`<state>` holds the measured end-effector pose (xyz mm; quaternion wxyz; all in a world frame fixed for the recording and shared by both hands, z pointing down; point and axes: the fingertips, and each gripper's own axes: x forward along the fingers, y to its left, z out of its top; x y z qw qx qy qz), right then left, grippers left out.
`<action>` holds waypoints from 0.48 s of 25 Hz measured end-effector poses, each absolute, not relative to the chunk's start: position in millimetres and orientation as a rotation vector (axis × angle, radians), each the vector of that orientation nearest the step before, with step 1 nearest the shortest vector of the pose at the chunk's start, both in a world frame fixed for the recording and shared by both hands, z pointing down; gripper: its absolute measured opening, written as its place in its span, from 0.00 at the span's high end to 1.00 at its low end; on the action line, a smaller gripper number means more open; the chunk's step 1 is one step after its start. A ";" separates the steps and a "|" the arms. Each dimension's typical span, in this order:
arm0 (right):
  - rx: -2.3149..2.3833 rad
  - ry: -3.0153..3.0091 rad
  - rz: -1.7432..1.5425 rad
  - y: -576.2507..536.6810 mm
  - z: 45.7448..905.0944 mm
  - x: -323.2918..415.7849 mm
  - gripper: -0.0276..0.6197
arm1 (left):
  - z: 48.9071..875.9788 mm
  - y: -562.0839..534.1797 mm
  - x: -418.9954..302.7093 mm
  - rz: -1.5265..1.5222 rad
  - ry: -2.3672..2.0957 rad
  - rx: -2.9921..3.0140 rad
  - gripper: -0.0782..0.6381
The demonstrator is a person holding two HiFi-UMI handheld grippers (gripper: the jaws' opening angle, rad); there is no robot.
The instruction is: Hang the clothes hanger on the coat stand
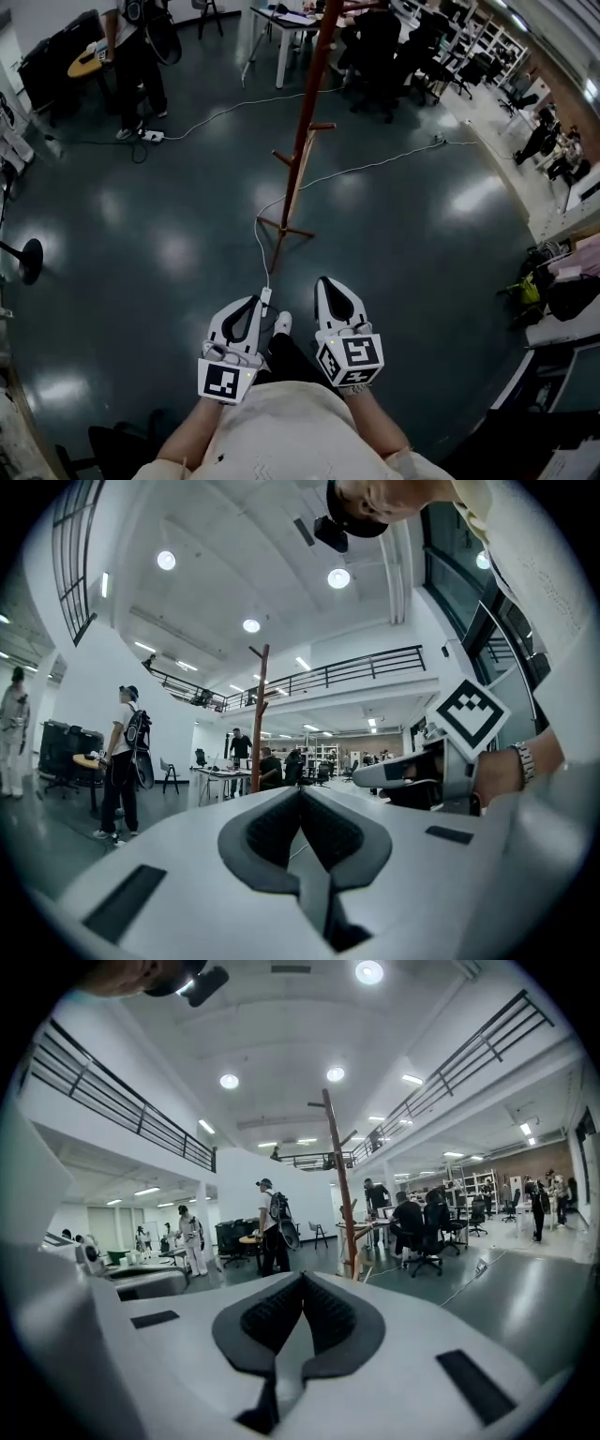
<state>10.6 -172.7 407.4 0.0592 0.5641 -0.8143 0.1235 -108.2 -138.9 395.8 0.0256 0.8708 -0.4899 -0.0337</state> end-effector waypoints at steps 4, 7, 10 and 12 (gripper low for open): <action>1.719 -2.518 0.396 -137.7 387.1 4.7 0.93 | 384.1 -124.7 -107.4 -0.139 -1.507 2.719 0.87; 1.724 -2.550 0.383 -121.1 376.5 -3.2 0.93 | 381.8 -115.1 -114.0 -0.149 -1.516 2.718 0.87; 1.726 -2.586 0.407 -111.1 366.1 -9.2 0.93 | 377.0 -107.9 -117.9 -0.154 -1.523 2.721 0.87; 1.719 -2.608 0.410 -107.1 359.9 -14.4 0.93 | 372.7 -105.4 -119.6 -0.156 -1.530 2.729 0.87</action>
